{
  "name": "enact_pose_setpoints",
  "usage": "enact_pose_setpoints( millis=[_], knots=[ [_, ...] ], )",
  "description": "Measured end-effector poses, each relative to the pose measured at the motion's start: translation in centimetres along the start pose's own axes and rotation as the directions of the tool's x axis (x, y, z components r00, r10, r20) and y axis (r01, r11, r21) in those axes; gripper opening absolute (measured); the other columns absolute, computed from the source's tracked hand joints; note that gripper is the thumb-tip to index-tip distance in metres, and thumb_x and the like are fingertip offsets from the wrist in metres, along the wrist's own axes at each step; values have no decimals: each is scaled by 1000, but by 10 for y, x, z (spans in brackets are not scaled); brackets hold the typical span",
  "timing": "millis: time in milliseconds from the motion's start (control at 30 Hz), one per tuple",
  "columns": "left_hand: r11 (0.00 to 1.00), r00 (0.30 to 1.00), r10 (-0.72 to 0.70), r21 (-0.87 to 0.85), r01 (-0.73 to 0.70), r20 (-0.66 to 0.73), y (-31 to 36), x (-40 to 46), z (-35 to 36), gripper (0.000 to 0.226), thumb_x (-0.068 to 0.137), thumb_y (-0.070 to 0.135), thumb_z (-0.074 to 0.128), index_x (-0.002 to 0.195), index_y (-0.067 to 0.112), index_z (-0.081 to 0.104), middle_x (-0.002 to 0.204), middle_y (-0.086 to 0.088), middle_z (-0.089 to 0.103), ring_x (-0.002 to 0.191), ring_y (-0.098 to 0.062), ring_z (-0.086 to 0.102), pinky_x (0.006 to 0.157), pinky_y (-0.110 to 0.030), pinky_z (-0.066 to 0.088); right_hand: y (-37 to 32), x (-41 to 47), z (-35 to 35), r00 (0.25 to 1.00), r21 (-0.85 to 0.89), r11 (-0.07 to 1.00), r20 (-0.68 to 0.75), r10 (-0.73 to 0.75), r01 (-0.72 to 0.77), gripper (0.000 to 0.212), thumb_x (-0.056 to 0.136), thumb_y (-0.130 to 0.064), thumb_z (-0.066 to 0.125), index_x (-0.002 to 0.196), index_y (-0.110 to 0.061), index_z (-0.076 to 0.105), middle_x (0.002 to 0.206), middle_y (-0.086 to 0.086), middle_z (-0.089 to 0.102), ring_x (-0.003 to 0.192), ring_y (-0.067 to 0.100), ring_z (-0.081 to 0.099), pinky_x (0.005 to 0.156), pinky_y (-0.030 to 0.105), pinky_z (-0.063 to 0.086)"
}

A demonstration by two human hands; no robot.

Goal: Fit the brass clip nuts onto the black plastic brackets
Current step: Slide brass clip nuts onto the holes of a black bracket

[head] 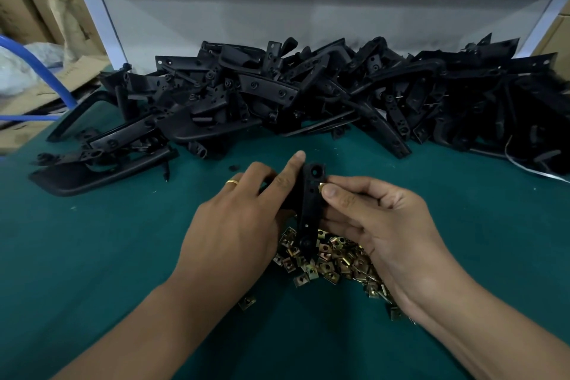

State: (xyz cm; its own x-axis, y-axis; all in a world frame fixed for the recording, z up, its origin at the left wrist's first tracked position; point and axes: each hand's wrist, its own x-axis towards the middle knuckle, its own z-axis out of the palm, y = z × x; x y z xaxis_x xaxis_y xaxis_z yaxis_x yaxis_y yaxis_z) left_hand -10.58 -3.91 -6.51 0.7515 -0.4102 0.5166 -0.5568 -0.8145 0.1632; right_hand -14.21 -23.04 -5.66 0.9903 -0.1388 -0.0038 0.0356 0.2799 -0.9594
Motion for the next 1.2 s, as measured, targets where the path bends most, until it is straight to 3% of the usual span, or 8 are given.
enact_pose_setpoints(
  millis=[200,400,500,600,700,800,1033,1200],
  knots=[
    [997,999,-50,63,50,-10,8,0,0,87,86,14,78,160,28,35,108,1,55,79,-22,56,45,-39,51,2,-5,6,998,-66,997,-36,-50,48,14,83,-21,82,96,-25,84,96,6,82,91,19,80,75,23,62],
    [992,999,-29,125,31,-17,15,3,-5,93,84,18,83,161,29,32,111,-2,55,85,-24,59,41,-36,48,2,-19,15,945,-482,823,36,-324,300,8,98,-35,76,96,-28,80,87,-11,80,82,4,76,71,19,59],
    [983,1000,-22,182,26,-21,20,0,-6,99,75,12,86,159,26,36,109,-5,57,84,-26,61,39,-34,45,4,-19,13,927,-545,776,7,-375,318,21,100,-38,73,88,-21,79,70,0,73,62,22,66,53,40,53],
    [983,999,-24,180,28,-23,21,0,-5,99,74,12,85,159,25,36,108,-5,57,83,-26,61,39,-34,46,7,-18,14,942,-449,842,0,-334,299,20,100,-35,72,93,-18,80,82,16,74,75,44,65,62,57,53],
    [985,998,-16,171,25,-54,14,3,0,93,80,18,81,160,27,34,108,-2,55,83,-24,60,39,-32,42,6,-13,12,943,-467,826,55,-329,316,20,100,-36,72,85,-26,79,71,-7,72,61,17,60,55,34,50],
    [986,998,17,168,-7,-59,-6,8,1,76,93,35,62,162,29,29,110,2,52,84,-23,57,42,-29,37,-1,-7,10,964,-516,815,151,-219,265,12,100,-44,68,97,-38,78,85,-20,75,80,-3,69,74,16,53],
    [959,959,-281,36,280,31,-54,13,8,68,96,31,57,157,34,29,126,3,50,108,-27,57,71,-40,50,-11,3,11,901,-878,209,430,-50,431,32,94,-59,64,118,-41,75,108,-28,61,113,-5,49,100,21,42],
    [973,972,-229,-11,230,54,-56,11,14,64,97,32,59,155,33,34,123,4,54,106,-24,59,82,-39,51,5,-3,14,846,-841,137,533,36,524,30,93,-64,63,116,-47,72,107,-27,46,107,-2,40,97,25,39]
  ],
)
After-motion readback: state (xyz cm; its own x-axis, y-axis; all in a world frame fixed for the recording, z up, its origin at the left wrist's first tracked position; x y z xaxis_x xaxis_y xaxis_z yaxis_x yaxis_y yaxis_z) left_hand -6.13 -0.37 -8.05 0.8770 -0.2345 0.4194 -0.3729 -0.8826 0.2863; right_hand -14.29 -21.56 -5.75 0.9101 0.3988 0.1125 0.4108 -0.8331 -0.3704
